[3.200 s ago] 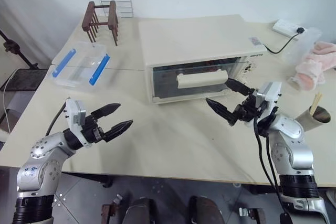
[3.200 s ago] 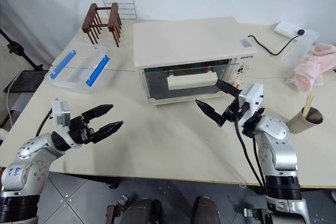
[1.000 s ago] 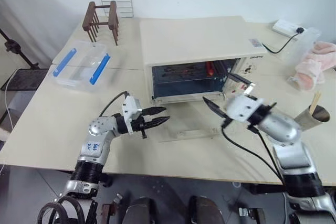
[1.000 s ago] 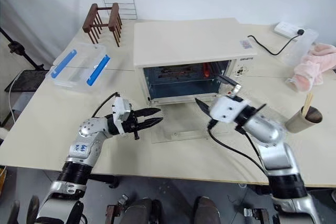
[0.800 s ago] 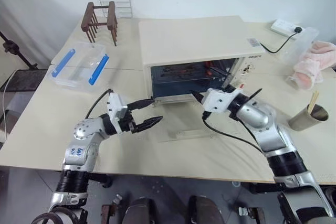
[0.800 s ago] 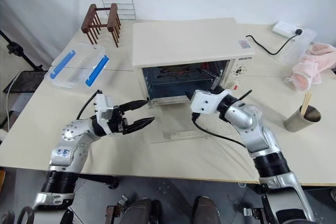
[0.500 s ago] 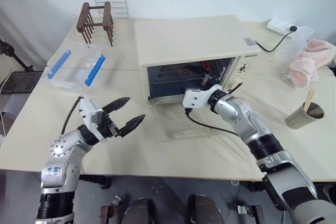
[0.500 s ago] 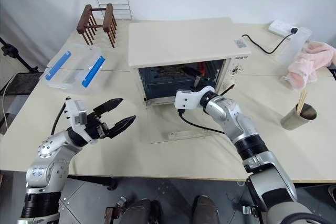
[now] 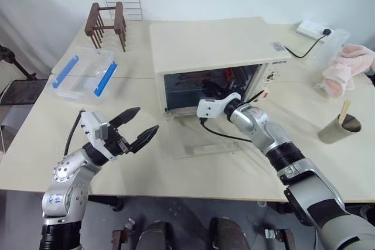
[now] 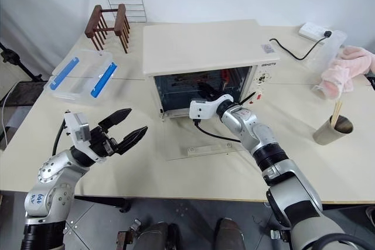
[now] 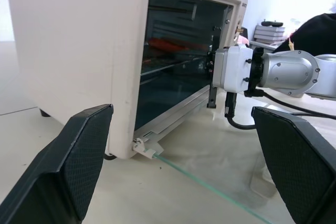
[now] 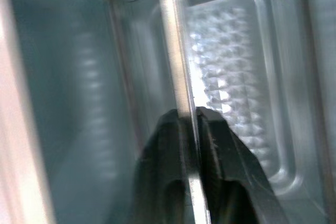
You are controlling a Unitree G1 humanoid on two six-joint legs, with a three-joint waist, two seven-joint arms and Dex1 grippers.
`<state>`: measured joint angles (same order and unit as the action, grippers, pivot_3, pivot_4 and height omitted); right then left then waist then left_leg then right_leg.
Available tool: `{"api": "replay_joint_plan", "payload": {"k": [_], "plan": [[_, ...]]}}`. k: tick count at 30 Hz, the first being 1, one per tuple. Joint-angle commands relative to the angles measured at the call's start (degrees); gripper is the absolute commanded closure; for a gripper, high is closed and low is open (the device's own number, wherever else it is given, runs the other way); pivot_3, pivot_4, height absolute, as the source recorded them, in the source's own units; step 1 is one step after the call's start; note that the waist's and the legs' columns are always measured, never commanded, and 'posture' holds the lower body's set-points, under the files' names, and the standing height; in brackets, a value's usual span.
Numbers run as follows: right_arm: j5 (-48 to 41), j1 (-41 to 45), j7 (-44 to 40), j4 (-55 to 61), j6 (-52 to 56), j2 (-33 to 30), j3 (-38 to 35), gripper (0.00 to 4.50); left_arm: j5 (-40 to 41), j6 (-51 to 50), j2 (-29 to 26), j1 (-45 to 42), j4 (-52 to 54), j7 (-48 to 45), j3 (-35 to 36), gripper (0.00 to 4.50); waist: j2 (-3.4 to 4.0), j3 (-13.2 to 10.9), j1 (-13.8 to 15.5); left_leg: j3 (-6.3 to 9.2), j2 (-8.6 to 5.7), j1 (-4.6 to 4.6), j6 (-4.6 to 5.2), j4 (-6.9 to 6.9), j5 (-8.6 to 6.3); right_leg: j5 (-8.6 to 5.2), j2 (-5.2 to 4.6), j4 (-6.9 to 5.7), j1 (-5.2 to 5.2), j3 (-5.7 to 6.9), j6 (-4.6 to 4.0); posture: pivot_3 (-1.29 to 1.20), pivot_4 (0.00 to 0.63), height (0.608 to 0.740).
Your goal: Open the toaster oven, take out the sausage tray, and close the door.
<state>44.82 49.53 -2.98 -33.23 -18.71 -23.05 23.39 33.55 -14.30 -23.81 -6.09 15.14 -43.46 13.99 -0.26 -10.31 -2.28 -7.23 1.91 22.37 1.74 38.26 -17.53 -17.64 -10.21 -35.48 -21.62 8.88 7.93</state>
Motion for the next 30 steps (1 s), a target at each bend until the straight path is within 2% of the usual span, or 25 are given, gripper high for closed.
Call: {"api": "replay_joint_plan", "payload": {"k": [1,12,25,30], "plan": [[-1.39,1.48,0.70,6.30,-0.57,-0.25,-1.52,4.49,0.81,0.48,-0.38,-0.73,0.93,-0.45,-0.38,0.00,-0.01,-0.01,-0.06,-0.01,0.00,0.00,0.00,-0.01,0.00,0.00,0.00,0.00,0.00,0.00,0.00,0.00,0.150,0.740],[-4.95,1.12,-7.38,12.25,-1.58,-1.85,-2.41,4.49,0.14,1.26,1.05,-6.43,-1.75,-2.42,-5.28,0.00,-0.02,-0.02,-0.98,0.00,-0.03,0.10,-0.01,-0.21,0.01,-0.01,0.02,0.07,-0.14,0.07,-0.01,0.00,0.150,0.740],[-3.24,1.94,-4.72,6.36,-3.33,-0.68,-0.34,4.49,-0.99,6.21,3.12,-18.32,-12.10,-3.38,-5.10,0.00,-0.07,-0.05,-0.98,0.05,-0.08,0.15,-0.03,-0.20,0.02,-0.01,0.06,0.11,-0.14,0.14,-0.01,0.00,0.150,0.740],[-3.27,0.09,-5.30,8.71,-4.41,-1.01,-0.16,4.49,-1.62,7.17,3.07,-21.95,-15.89,-3.97,-5.17,0.00,-0.07,-0.05,-0.89,0.06,-0.09,0.15,-0.05,-0.17,0.03,-0.01,0.06,0.12,-0.12,0.14,-0.01,0.00,0.150,0.740]]}}
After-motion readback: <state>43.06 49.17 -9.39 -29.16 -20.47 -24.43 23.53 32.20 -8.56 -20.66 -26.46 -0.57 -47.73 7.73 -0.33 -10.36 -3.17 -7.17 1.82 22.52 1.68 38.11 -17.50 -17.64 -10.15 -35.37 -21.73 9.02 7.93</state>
